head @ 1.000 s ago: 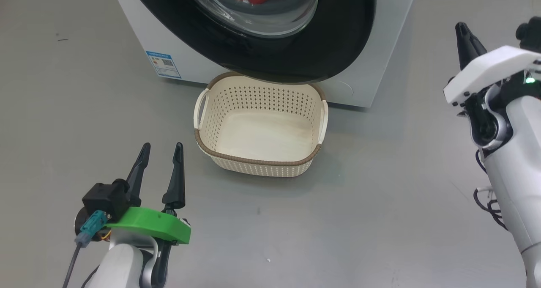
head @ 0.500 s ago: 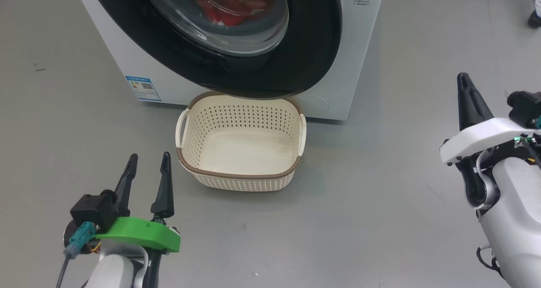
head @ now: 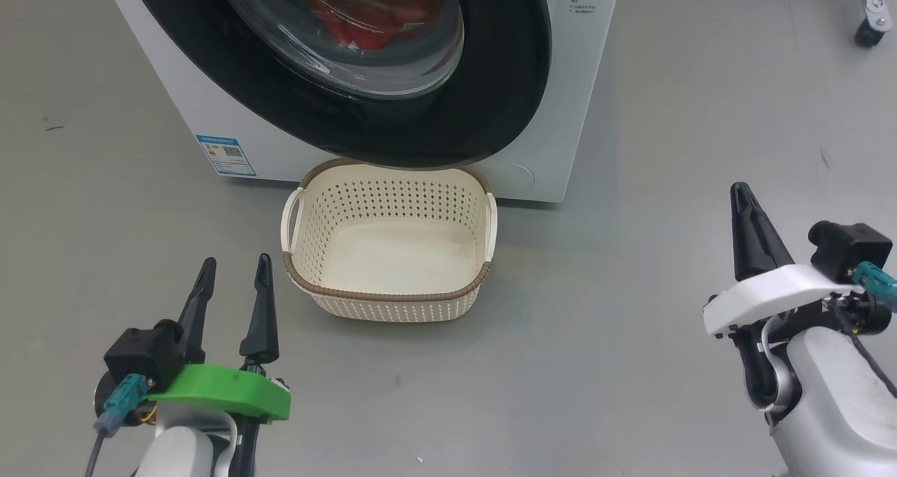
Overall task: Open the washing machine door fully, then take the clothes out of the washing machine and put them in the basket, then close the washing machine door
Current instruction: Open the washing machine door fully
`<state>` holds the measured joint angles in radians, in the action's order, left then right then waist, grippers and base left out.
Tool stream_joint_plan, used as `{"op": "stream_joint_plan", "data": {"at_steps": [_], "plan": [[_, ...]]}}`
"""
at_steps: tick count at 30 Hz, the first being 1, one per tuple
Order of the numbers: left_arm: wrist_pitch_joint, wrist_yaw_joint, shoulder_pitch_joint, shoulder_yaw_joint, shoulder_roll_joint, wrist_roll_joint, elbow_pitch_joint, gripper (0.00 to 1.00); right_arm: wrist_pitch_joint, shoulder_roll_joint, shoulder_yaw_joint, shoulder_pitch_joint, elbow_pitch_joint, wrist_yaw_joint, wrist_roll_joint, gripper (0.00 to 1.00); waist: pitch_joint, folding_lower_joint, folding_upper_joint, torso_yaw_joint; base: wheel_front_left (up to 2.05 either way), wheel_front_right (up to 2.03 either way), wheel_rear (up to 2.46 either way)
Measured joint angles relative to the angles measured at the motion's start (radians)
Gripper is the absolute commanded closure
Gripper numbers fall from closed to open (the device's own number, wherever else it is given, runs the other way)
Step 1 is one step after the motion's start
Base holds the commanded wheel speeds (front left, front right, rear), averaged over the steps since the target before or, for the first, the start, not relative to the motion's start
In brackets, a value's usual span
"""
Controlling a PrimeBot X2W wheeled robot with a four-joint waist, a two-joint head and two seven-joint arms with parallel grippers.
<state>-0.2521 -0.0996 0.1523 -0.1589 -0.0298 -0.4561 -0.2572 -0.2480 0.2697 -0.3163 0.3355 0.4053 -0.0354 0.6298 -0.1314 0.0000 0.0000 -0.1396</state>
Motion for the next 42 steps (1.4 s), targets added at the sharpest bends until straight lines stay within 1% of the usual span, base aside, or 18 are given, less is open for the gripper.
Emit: {"op": "stream_joint_plan", "data": {"at_steps": [1,2,4,6,8,14,19,21,27,39,42], "plan": [[0.000,0.000,-0.001,0.004,0.000,0.000,0.006,0.00,0.000,-0.008,0.010,-0.015,-0.009,0.007,0.001,0.66,0.000,0.0000,0.0000,0.001,0.00,0.00,0.00],[0.000,0.000,-0.001,0.011,0.000,0.000,0.013,0.00,0.000,-0.016,0.014,-0.031,-0.016,0.013,0.002,0.00,-0.001,0.0000,0.0000,0.002,0.00,0.00,0.00],[0.000,-0.002,-0.001,0.016,-0.001,0.000,0.016,0.00,0.000,-0.021,0.014,-0.064,-0.024,0.021,0.001,0.00,-0.003,0.0000,0.0000,0.005,0.00,0.00,0.00],[0.000,-0.002,-0.002,0.016,-0.001,0.000,0.017,0.00,0.000,-0.025,0.015,-0.098,-0.035,0.021,0.000,0.00,-0.005,0.0000,0.0000,0.006,0.00,0.00,0.00],[0.000,-0.002,-0.003,0.019,-0.001,0.000,0.018,0.00,0.000,-0.031,0.019,-0.118,-0.049,0.031,-0.004,0.00,-0.006,0.0000,0.0000,0.007,0.00,0.00,0.00],[0.000,-0.002,-0.004,0.021,-0.001,0.002,0.018,0.00,0.000,-0.046,0.044,-0.131,-0.119,0.046,-0.029,0.00,-0.010,0.0000,0.0000,0.012,0.00,0.00,0.00],[0.000,-0.003,-0.005,0.021,-0.001,0.002,0.025,0.00,-0.001,-0.050,0.059,-0.167,-0.154,0.049,-0.046,0.00,-0.012,0.0000,0.0000,0.015,0.00,0.00,0.00],[0.000,-0.003,-0.005,0.021,-0.001,0.002,0.025,0.00,-0.001,-0.052,0.065,-0.178,-0.168,0.057,-0.055,0.00,-0.012,0.0000,0.0000,0.016,0.00,0.00,0.00],[0.000,-0.004,-0.005,0.018,-0.001,0.002,0.025,0.00,-0.001,-0.057,0.075,-0.196,-0.201,0.064,-0.072,0.00,-0.014,0.0000,0.0000,0.019,0.00,0.00,0.00],[0.000,-0.004,-0.005,0.014,-0.001,0.002,0.023,0.00,-0.001,-0.071,0.083,-0.231,-0.237,0.064,-0.093,0.00,-0.017,0.0000,0.0000,0.020,0.00,0.00,0.00],[0.000,-0.011,-0.005,0.014,-0.001,0.002,0.023,0.00,-0.001,-0.072,0.083,-0.244,-0.239,0.064,-0.098,0.00,-0.017,0.0000,0.0000,0.020,0.00,0.00,0.00]]}}
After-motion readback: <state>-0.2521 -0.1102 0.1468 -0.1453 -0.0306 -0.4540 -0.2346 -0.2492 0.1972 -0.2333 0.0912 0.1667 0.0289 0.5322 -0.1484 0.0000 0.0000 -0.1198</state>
